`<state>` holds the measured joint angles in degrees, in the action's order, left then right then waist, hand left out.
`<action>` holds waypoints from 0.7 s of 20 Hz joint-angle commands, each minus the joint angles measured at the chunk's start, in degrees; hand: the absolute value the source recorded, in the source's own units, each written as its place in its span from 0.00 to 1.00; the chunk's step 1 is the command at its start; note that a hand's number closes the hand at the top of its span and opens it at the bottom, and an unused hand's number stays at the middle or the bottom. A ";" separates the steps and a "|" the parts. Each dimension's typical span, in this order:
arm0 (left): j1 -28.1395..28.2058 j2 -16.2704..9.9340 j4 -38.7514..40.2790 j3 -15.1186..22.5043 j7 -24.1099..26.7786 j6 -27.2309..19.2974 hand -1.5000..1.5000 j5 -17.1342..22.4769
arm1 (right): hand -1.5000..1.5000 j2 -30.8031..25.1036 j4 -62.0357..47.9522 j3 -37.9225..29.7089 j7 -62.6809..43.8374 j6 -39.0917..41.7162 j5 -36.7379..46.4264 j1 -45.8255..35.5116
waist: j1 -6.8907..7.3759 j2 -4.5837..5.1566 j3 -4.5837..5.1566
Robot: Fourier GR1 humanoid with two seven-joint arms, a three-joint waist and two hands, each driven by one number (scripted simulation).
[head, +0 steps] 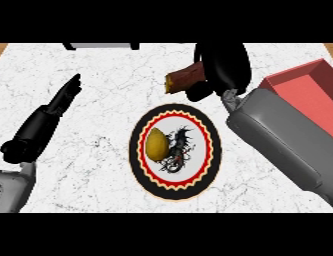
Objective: Pick the sweet potato from the plate and place it in the cardboard box
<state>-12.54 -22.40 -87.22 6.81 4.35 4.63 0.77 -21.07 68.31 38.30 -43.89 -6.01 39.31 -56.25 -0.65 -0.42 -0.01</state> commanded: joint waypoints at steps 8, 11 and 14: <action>2.13 0.67 -2.15 0.03 0.40 -0.09 0.50 -1.33 | 1.00 -11.49 8.56 -16.33 -14.02 -5.49 4.57 3.63 | -0.29 0.03 -0.02; -0.28 0.00 -2.34 -1.38 -1.96 1.33 0.50 -0.28 | 1.00 -12.14 9.01 -19.97 -15.04 -5.33 5.27 5.12 | 0.15 0.17 -0.01; 0.35 2.63 0.36 -0.27 0.18 -0.42 0.50 -2.45 | 1.00 -16.85 8.32 -25.51 -9.10 -5.77 2.40 8.83 | 0.08 0.35 0.00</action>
<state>-12.05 -21.50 -88.00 6.09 3.91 5.14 -0.30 -34.43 75.97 18.22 -54.45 -11.45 42.96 -50.34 -0.75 -0.21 -0.02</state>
